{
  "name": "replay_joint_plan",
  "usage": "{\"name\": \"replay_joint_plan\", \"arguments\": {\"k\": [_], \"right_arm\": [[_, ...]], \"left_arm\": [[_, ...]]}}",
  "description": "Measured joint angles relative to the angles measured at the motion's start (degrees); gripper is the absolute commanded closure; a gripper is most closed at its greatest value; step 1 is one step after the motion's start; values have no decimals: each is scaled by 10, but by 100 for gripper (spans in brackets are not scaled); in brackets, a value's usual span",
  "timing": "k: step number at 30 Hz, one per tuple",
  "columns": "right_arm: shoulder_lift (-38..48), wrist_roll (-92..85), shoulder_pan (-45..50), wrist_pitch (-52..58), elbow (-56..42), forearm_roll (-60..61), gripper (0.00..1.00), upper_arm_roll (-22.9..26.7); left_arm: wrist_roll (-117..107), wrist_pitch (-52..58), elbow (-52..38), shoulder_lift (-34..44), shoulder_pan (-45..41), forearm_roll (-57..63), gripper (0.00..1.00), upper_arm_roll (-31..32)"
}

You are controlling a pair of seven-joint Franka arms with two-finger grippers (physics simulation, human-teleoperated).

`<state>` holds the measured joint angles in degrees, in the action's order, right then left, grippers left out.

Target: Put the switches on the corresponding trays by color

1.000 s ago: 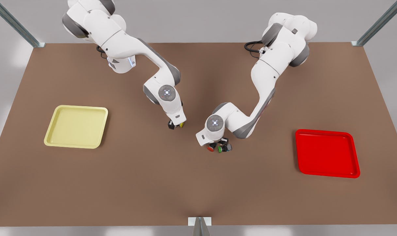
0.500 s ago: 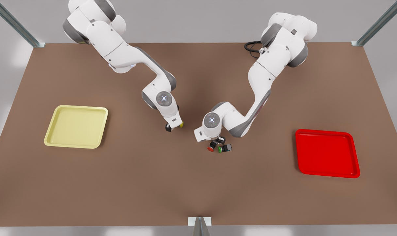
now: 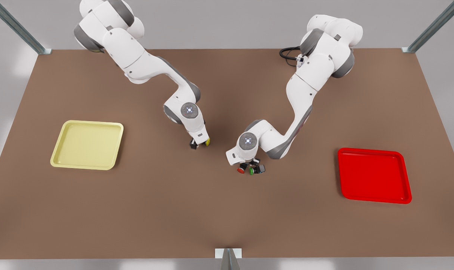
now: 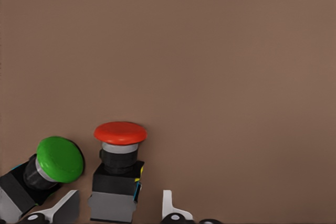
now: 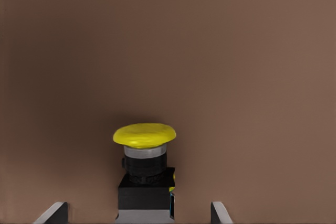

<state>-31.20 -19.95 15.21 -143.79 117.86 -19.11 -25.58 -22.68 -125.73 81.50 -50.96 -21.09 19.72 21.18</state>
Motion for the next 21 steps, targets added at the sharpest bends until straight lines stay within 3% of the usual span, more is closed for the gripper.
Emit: {"name": "replay_joint_plan", "arguments": {"k": [11, 12, 13, 17, 20, 21], "right_arm": [[-31, 0, 0, -16, -9, -20, 0, 9], [-31, -1, 0, -16, -9, -20, 16, 9], [-31, -1, 0, -16, -9, -20, 40, 9], [-30, -1, -1, -14, -9, -20, 48, 9], [-29, -1, -2, -14, -9, -20, 51, 9], [-29, -1, -2, -14, -9, -20, 51, 9]], "left_arm": [[0, -1, -2, -6, 0, 3, 35, -4], [0, 2, -2, -6, 0, 4, 35, -4], [0, 1, -2, -6, 0, 4, 36, -4], [-1, -2, -1, -7, 0, 5, 44, -4], [0, -3, -1, -7, 0, 5, 45, -4], [0, -3, -1, -7, 0, 5, 50, -4]]}}
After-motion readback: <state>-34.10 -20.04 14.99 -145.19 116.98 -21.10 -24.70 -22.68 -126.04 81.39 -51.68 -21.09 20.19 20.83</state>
